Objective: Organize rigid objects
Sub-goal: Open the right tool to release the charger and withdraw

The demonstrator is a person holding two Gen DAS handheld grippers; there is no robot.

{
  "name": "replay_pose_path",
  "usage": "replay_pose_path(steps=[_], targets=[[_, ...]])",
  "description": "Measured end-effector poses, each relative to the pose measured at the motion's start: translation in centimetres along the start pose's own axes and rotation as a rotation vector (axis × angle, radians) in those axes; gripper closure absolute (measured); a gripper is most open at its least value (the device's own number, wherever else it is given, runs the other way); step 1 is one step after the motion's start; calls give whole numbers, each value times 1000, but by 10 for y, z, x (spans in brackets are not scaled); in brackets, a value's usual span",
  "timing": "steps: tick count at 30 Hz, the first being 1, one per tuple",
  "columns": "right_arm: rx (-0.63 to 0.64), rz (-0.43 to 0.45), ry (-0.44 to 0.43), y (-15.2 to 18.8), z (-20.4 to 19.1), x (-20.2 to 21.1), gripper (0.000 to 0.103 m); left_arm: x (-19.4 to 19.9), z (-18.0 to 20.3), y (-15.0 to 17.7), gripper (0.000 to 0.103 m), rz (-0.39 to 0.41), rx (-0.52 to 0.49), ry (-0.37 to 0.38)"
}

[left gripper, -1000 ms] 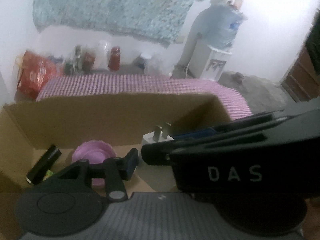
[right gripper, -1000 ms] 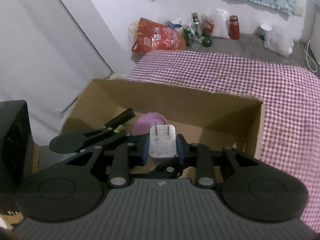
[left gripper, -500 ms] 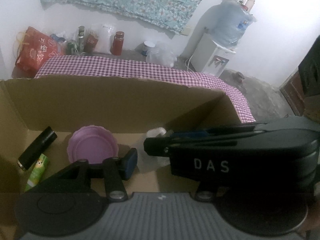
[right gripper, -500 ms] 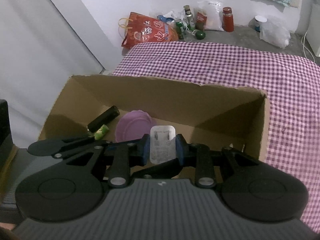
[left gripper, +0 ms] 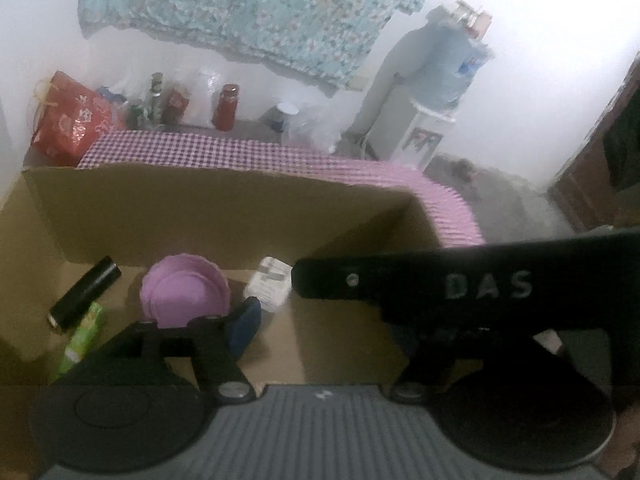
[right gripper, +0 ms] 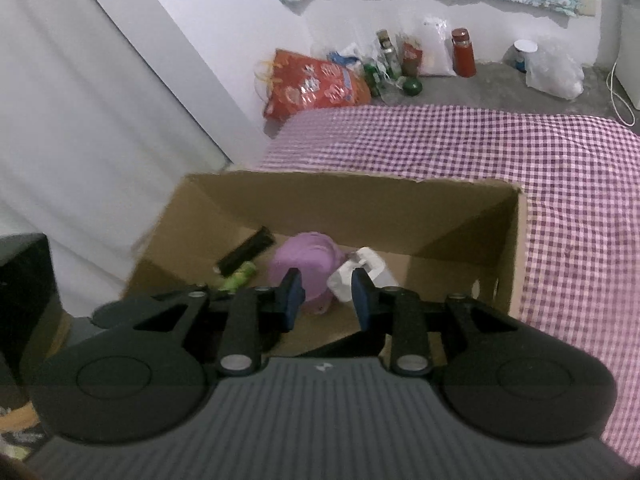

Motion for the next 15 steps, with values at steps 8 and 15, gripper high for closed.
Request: replay_pose_path(steps=[8, 15], targets=[[23, 168, -109, 51, -57, 89, 71, 96, 8, 47, 19, 130, -43, 88], [69, 301, -176, 137, -109, 141, 62, 167, -11, 127, 11, 198, -52, 140]])
Point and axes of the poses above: each gripper's, at about its wrist camera, not at the fingertips, and x roughly against the way its jaws point, z to its right, y to its underside, the point moved 1 cm from there along -x, roughly the way its jaws point, and after that the axes turned 12 degrees about -y, right-handed, at the moved point
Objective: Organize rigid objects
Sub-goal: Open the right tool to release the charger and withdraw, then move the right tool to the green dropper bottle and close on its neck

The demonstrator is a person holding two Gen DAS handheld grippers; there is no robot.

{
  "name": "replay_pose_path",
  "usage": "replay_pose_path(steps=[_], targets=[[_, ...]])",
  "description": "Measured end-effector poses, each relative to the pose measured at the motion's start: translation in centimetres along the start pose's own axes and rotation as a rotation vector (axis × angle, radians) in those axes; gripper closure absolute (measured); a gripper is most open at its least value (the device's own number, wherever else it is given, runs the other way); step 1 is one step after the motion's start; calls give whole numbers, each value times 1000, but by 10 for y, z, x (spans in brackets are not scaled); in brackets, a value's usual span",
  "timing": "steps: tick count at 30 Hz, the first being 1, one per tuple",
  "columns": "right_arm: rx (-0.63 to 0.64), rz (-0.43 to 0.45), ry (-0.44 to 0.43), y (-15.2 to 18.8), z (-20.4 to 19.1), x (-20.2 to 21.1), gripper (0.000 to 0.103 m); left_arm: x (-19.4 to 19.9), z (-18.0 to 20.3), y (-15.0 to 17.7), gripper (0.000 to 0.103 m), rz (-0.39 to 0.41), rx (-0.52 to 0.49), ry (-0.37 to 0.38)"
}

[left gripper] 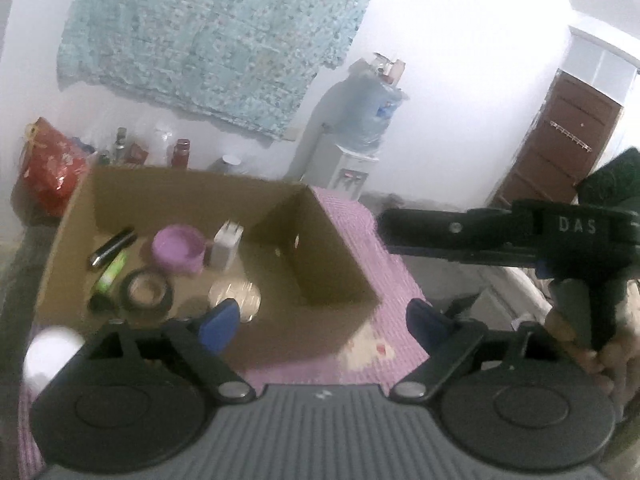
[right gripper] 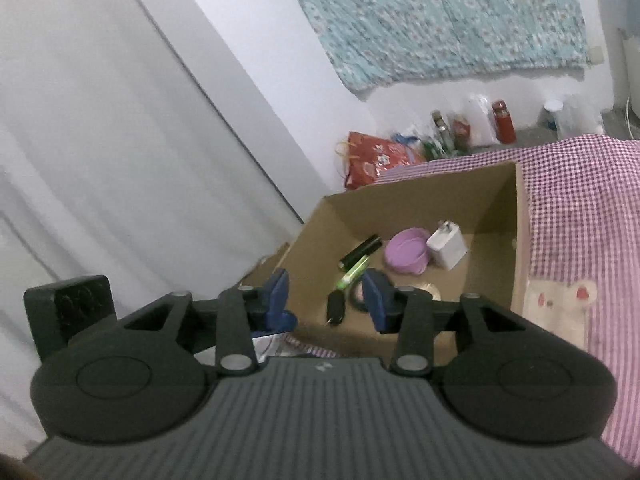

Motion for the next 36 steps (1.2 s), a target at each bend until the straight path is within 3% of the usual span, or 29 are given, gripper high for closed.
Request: replay_pose_path(steps=[9, 14, 18, 21, 27, 36], targets=[[15, -32, 33, 80, -28, -6, 60, 34, -34, 65, 11, 46, 32, -176], [-7, -87, 15, 94, -33, -36, 60, 27, -46, 82, 11, 54, 14, -261], [-2, -129, -4, 87, -32, -68, 60, 11, -51, 88, 13, 62, -20, -349], [10, -164, -7, 87, -30, -90, 60, -3, -58, 92, 25, 53, -44, -405], [143, -256, 23, 90, -39, -138, 60, -24, -69, 100, 42, 31, -44, -427], [275, -350, 16, 92, -46, -191, 68, -39, -77, 106, 54, 27, -59, -435]])
Point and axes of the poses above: each gripper's, at about its wrist camera, not at the fingertips, and x roughly against the way its jaws point, z to its right, y to its underside, the point moved 1 cm from there along -x, roughly the way its jaws point, and after that the axes turned 12 degrees about -y, right-handed, at the moved point
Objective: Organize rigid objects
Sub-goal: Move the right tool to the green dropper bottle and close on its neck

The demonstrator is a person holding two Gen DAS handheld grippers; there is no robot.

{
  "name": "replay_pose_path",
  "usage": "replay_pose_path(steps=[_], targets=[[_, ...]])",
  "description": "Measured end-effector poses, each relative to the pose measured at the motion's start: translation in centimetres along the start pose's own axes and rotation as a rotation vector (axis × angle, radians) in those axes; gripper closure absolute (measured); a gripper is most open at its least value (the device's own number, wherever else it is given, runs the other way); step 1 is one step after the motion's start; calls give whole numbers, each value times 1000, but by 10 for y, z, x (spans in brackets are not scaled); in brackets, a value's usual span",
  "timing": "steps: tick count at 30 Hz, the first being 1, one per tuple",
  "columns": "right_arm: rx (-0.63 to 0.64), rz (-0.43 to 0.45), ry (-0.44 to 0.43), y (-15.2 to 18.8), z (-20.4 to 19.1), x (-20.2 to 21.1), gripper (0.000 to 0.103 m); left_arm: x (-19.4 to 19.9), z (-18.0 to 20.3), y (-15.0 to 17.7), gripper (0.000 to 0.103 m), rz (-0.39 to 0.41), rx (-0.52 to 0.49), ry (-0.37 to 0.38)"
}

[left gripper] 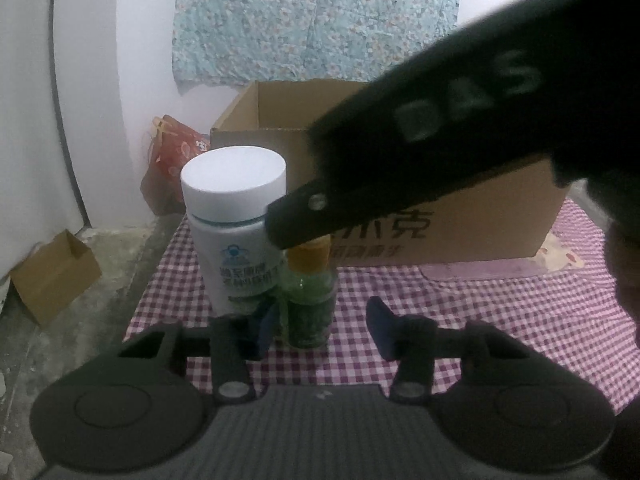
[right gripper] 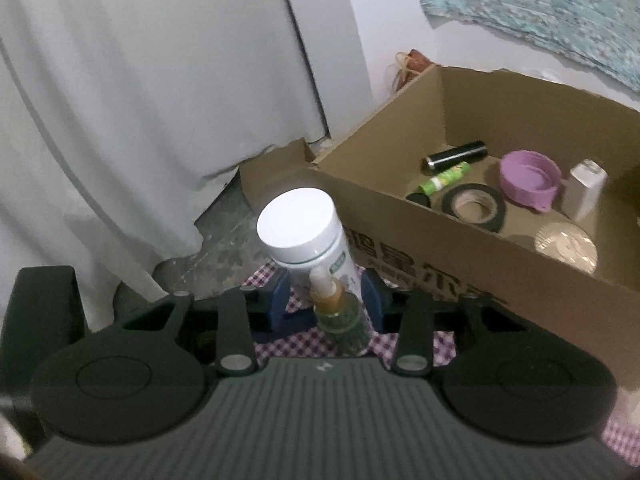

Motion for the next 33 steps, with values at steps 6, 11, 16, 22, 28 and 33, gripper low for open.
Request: replay_pose_path(steps=[6, 11, 16, 22, 28, 33], targets=[[45, -19, 20, -1, -1, -14, 85, -3, 0, 2, 56, 7, -5, 3], [30, -5, 11, 3, 3, -7, 86, -7, 6, 4, 59, -10, -22, -14], [4, 6, 11, 9, 7, 3, 86, -6, 14, 7, 69, -5, -33, -31], [-27, 21, 34, 18, 10, 16, 86, -1, 27, 9, 70, -10, -48, 17], [-95, 40, 81, 35, 19, 41, 86, 8, 48, 12, 70, -39, -52, 135], [-153, 64, 106, 49, 30, 62, 86, 13, 62, 17, 69, -40, -98, 174]])
Point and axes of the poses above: each gripper's, at about its wrist camera, not at the fingertips, and x roughly against the way its jaws point, z to its right, y to its underside, the point moved 1 cm from there along -x, roughly the way its jaws point, and after that the axes turned 12 degrees about -y, right-handed, at the moved point
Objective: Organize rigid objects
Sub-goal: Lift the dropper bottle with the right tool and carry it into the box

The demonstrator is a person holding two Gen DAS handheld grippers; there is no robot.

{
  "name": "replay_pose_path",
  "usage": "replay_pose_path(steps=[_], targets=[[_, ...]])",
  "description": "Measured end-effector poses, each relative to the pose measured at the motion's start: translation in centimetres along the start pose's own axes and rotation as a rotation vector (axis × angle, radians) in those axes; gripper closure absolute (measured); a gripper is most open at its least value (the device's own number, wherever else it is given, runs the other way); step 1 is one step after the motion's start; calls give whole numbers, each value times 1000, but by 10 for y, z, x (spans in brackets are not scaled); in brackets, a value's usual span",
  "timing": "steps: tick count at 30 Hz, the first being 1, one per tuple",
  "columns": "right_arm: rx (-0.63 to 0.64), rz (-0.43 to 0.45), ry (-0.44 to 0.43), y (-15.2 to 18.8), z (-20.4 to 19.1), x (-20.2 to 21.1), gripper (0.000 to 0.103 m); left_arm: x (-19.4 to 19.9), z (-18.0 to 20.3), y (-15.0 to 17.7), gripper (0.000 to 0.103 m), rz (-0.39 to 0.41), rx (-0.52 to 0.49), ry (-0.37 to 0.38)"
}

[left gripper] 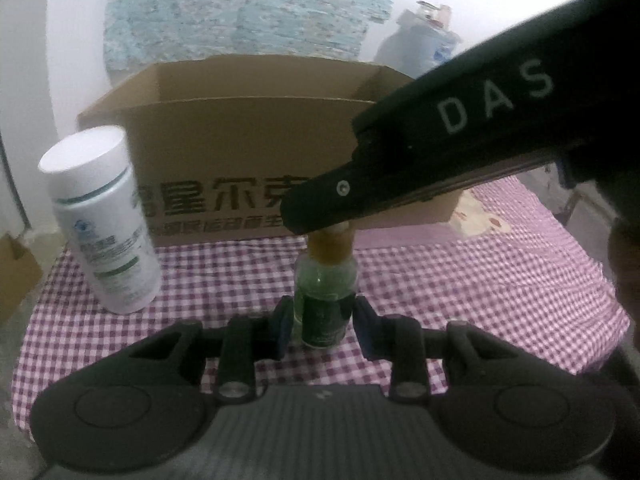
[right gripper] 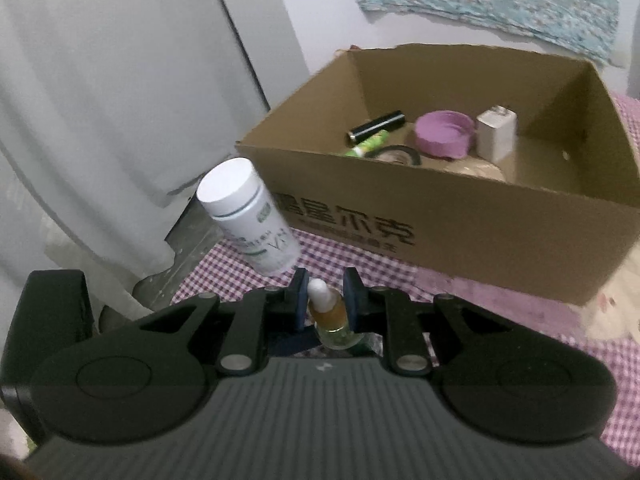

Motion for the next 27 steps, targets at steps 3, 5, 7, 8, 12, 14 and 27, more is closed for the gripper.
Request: replay_pose_path(steps=[3, 5, 7, 8, 12, 14, 27], targets=[[-18, 12, -5, 4, 5, 5, 85, -4, 3, -2, 69, -18, -16, 4], [-27, 19, -13, 6, 8, 5, 85, -11, 2, -7, 68, -40, -9, 9], [-31, 25, -18, 6, 9, 5, 85, -16, 3, -8, 68, -46, -4, 12], [-32, 27, -21, 5, 9, 5, 85, -18, 2, -9, 68, -43, -6, 8], [-31, 34, -24, 3, 9, 6, 86, -13, 10, -11, 70, -32, -32, -2], [-21, 46, -29, 0, 6, 11, 86, -8, 15, -16, 70, -13, -43, -2], [120, 240, -14, -90, 0, 86, 86, 9, 24, -140, 70, 122, -35, 97]])
Point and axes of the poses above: each gripper's, at about its wrist camera, not at the fingertips, and x roughly against the way its jaws point, z to its right, y to its underside, the point moved 1 cm from there along -x, roughly the way its jaws point, and after that the axes turned 12 degrees about -y, right-handed, at the moved point
